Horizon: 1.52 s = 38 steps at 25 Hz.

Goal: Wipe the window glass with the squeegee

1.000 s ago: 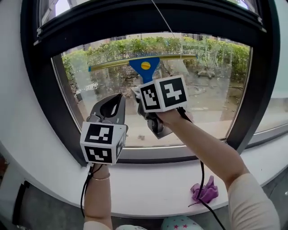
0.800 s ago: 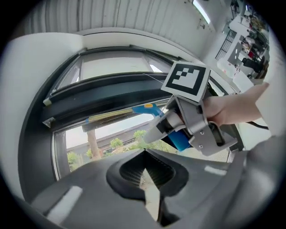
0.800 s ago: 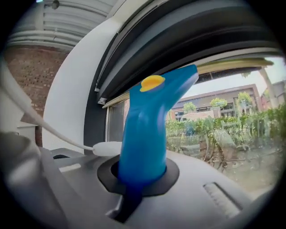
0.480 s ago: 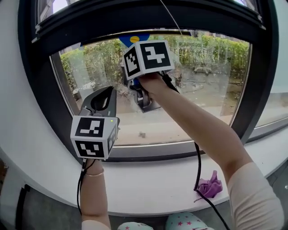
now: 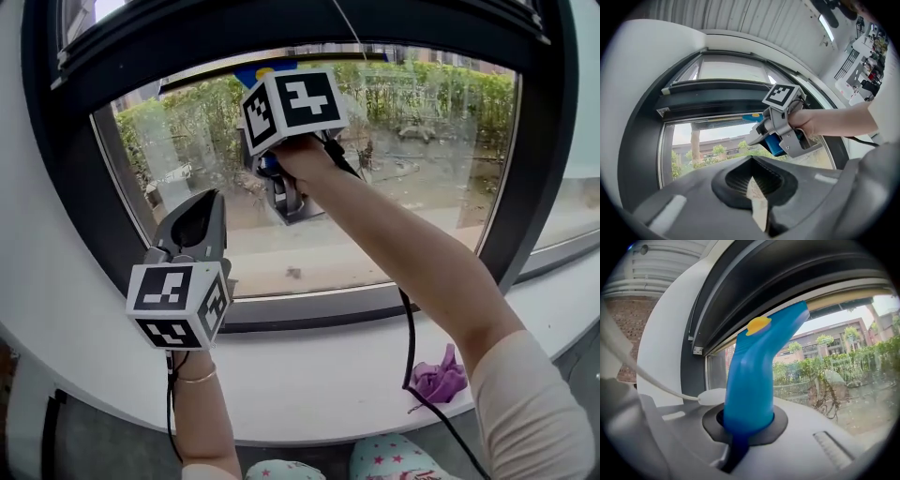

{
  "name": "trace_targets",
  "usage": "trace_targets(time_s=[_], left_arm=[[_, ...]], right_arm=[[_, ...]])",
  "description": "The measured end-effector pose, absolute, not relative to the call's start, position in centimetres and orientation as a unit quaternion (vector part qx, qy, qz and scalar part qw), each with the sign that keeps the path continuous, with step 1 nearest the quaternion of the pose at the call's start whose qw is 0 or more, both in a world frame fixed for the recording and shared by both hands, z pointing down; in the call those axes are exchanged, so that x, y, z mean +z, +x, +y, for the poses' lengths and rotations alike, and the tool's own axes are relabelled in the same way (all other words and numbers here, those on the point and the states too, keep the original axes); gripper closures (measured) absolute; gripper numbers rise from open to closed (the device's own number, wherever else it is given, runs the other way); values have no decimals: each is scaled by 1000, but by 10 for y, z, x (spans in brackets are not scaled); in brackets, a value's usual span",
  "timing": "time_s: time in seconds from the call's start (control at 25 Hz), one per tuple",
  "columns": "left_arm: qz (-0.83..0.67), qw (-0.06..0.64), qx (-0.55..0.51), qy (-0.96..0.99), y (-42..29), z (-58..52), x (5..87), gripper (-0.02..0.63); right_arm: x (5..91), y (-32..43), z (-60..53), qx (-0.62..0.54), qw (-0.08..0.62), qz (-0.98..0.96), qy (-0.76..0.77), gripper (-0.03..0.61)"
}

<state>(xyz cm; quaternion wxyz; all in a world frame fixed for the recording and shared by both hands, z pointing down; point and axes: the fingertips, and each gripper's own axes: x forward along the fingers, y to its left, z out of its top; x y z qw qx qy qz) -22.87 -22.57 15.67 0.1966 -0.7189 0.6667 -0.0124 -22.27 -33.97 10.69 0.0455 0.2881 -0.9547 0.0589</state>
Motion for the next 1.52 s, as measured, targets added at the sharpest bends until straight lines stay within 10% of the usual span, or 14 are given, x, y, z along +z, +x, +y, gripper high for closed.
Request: trace_targets(time_s=[1.52], left_arm=[[632,109,66,-765,-229,-195,283,612]], right_arm=[[323,-237,-327,125,99,-944,290,551]])
